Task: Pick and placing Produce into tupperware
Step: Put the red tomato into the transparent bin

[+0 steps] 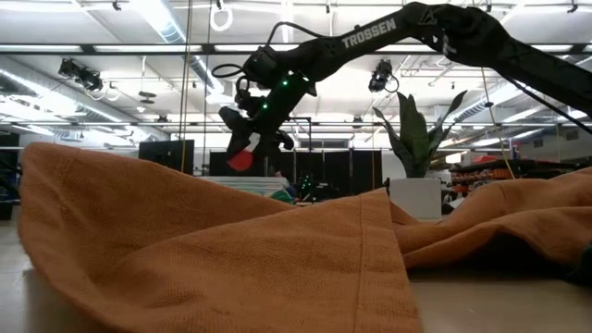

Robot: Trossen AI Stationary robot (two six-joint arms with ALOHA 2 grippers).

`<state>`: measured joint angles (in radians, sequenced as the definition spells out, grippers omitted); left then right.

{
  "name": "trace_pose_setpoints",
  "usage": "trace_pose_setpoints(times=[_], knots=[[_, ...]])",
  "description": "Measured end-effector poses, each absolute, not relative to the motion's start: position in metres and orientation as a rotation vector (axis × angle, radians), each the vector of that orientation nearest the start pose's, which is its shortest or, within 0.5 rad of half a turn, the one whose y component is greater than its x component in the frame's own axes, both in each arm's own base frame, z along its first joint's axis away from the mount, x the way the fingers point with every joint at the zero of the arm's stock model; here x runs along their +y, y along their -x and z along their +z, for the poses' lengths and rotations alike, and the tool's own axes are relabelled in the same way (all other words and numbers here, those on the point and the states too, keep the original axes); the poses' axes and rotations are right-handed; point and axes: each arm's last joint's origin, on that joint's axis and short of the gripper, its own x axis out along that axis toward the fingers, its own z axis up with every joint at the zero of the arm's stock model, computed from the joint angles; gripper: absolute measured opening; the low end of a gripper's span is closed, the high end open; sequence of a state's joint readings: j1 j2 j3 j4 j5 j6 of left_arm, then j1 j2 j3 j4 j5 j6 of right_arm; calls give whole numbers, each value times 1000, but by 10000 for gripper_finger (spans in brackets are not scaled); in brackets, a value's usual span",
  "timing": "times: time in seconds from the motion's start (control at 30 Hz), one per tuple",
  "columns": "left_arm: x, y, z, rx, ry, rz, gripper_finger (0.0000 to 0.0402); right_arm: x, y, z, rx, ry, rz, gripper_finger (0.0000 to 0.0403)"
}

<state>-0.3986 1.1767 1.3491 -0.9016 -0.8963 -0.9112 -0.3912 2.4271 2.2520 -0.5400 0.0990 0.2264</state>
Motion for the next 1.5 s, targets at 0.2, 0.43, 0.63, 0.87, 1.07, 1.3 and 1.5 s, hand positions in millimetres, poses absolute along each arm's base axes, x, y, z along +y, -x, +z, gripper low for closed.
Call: trace_pose_setpoints(times=[0.2,0.43,0.63,0.87,1.07,1.3,1.5], knots=[[-62,-206,391,318,423,684,172,-210,-500,228,684,-328,-533,220],[-62,-206,391,319,423,684,172,-209,-501,227,683,-356,-506,220],[-62,-206,391,319,423,684,172,-211,-500,227,681,-377,-515,220],[-62,-206,391,321,424,681,172,-210,-497,215,713,-421,-526,220],[-62,-206,391,321,424,681,172,-209,-496,198,748,-437,-534,220],[-62,-206,391,323,419,680,172,-209,-496,198,731,-438,-533,220],[-62,-206,391,324,418,680,172,-210,-496,198,731,-439,-535,223]])
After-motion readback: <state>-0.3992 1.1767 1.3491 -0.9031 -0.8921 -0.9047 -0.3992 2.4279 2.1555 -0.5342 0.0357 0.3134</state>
